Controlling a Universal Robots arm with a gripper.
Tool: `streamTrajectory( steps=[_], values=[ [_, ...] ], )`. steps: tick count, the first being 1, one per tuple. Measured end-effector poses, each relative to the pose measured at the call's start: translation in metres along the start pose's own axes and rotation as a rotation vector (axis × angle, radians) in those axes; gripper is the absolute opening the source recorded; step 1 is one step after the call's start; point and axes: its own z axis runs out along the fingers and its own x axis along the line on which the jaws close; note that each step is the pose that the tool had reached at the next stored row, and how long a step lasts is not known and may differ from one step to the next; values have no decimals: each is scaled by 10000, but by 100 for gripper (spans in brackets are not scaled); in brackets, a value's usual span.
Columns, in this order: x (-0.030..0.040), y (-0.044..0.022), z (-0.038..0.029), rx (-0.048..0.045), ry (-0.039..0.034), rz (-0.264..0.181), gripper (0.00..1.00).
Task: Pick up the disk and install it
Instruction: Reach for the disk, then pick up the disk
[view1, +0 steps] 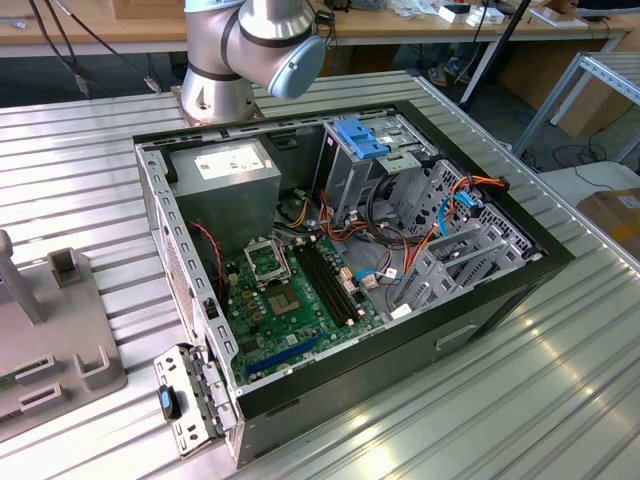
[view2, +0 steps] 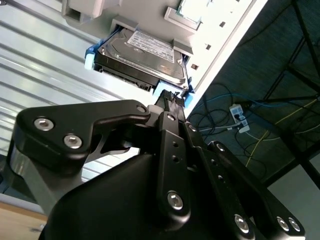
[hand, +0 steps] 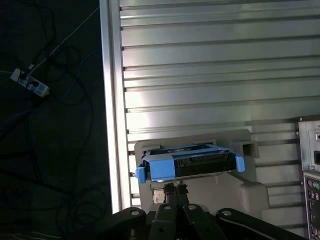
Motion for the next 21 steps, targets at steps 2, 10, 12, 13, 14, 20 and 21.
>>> streamTrajectory(
  steps=[2, 10, 12, 13, 14, 20, 21],
  values=[
    [2, 9, 3, -1, 0, 2, 11],
    [27, 68, 17, 0, 0, 1, 11],
    [28, 68, 17, 0, 1, 1, 11],
    [28, 68, 17, 0, 0, 0, 11],
    [28, 68, 16, 0, 1, 1, 11],
    [29, 68, 17, 0, 0, -3, 11],
    [29, 68, 16, 0, 1, -16, 11]
  ],
)
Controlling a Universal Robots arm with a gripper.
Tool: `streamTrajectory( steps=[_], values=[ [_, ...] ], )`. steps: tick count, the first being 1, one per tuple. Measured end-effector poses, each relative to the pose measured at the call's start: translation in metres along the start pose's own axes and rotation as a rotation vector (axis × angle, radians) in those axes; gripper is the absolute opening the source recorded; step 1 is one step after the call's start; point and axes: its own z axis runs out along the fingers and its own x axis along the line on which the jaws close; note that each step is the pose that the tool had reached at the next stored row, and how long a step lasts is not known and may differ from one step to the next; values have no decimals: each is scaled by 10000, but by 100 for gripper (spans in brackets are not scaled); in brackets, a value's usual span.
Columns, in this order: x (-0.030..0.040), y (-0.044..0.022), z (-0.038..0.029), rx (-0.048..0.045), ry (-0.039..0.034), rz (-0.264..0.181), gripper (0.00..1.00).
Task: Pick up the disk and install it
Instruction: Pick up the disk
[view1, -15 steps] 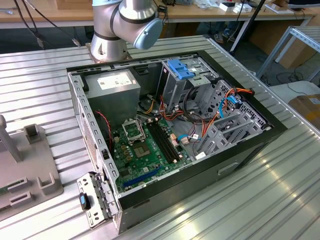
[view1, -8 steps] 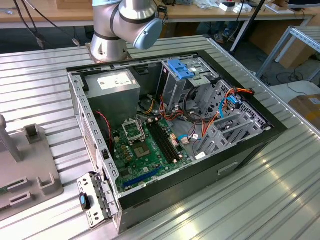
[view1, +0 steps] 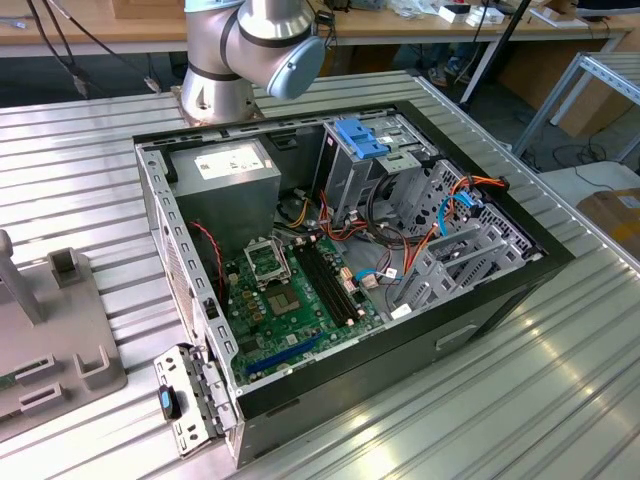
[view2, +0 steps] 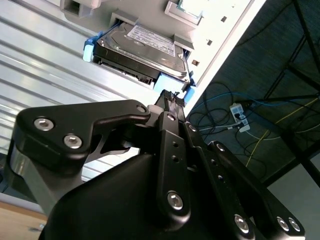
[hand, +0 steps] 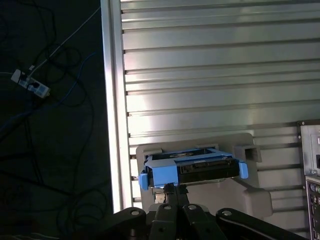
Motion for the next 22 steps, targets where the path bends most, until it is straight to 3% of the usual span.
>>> streamTrajectory(
  steps=[22],
  values=[
    [15, -1, 0, 0, 109, -1857, 11]
  ],
)
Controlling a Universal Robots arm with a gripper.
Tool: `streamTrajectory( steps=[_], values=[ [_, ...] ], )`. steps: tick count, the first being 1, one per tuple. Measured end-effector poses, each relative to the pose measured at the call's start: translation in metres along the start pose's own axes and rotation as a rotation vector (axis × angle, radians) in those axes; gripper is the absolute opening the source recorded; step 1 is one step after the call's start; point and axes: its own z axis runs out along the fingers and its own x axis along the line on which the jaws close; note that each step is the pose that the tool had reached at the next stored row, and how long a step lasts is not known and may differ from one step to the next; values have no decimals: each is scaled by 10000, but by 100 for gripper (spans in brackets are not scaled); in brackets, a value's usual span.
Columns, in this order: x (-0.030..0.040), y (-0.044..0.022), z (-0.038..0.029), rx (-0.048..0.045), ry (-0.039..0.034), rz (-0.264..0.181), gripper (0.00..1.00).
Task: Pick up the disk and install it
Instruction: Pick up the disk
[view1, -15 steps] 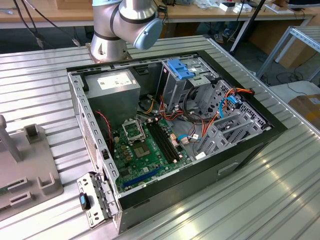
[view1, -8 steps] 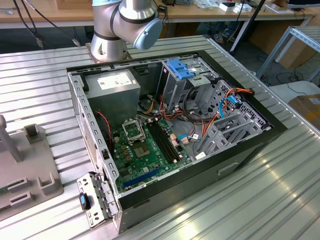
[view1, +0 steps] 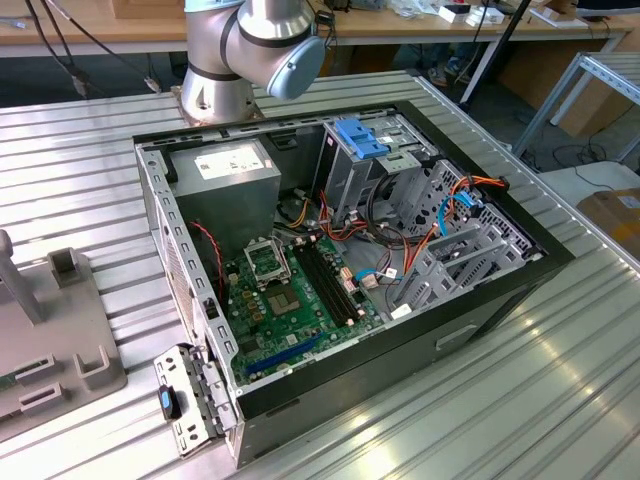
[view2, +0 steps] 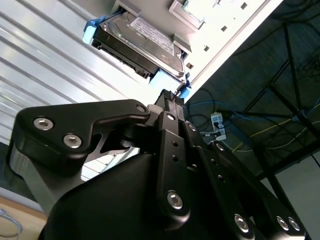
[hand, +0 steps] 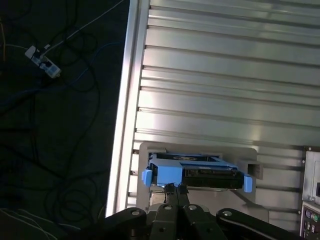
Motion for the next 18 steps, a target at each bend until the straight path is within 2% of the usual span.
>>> streamTrajectory(
  steps=[18],
  values=[
    [22, 3, 1, -14, 76, -1351, 11]
  ],
)
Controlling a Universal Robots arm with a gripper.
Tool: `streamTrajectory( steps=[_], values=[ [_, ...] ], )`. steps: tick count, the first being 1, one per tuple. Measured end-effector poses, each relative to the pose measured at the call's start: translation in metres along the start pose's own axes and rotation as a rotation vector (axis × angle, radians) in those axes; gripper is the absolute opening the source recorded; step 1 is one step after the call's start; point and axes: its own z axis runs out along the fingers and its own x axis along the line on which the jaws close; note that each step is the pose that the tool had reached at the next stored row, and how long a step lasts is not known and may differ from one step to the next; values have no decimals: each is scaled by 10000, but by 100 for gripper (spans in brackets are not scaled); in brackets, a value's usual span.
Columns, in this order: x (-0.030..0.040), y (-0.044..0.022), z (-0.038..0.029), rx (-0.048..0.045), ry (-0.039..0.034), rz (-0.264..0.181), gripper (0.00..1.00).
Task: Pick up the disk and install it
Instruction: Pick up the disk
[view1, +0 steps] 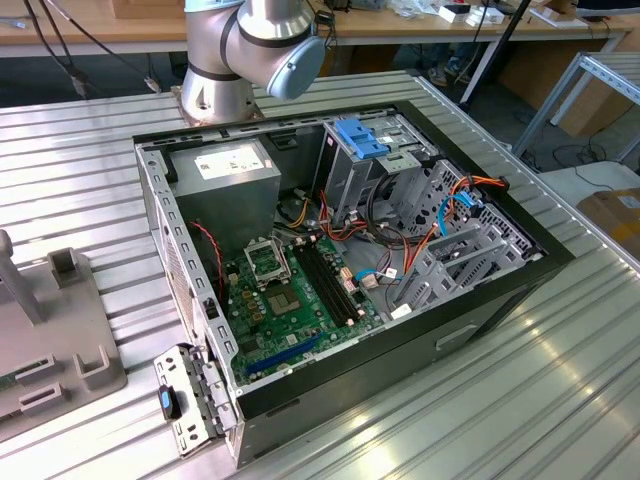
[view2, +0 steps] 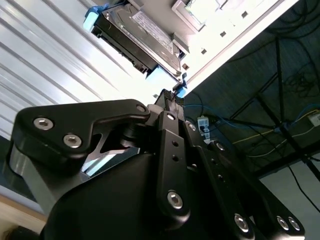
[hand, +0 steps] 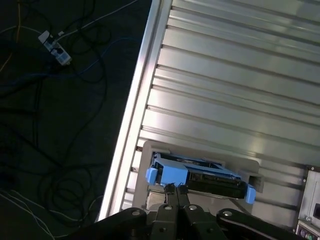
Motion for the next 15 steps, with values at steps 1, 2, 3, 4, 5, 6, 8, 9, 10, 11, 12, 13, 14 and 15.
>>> streamTrajectory(
  steps=[1, 2, 3, 4, 5, 6, 8, 9, 10, 11, 12, 13, 14, 15],
  values=[
    [0, 0, 0, -1, 5, -84, 11],
    [0, 0, 0, -2, 9, -168, 11],
    [1, 0, 0, -3, 18, -300, 11],
    [1, 0, -1, -4, 24, -405, 11],
    [1, 0, 0, -5, 29, -498, 11],
    [1, 0, 0, -6, 33, -573, 11],
    [2, 0, -1, -9, 52, -902, 11],
    [2, 0, 0, -11, 63, -1088, 11],
    [2, 0, 0, -13, 72, -1244, 11],
    [2, 0, 0, -14, 78, -1357, 11],
    [2, 0, 0, -11, 81, -1374, 11],
    [2, 0, 0, -9, 81, -1375, 11],
    [2, 0, -1, -9, 82, -1376, 11],
    [2, 0, -1, -9, 82, -1376, 11]
  ],
)
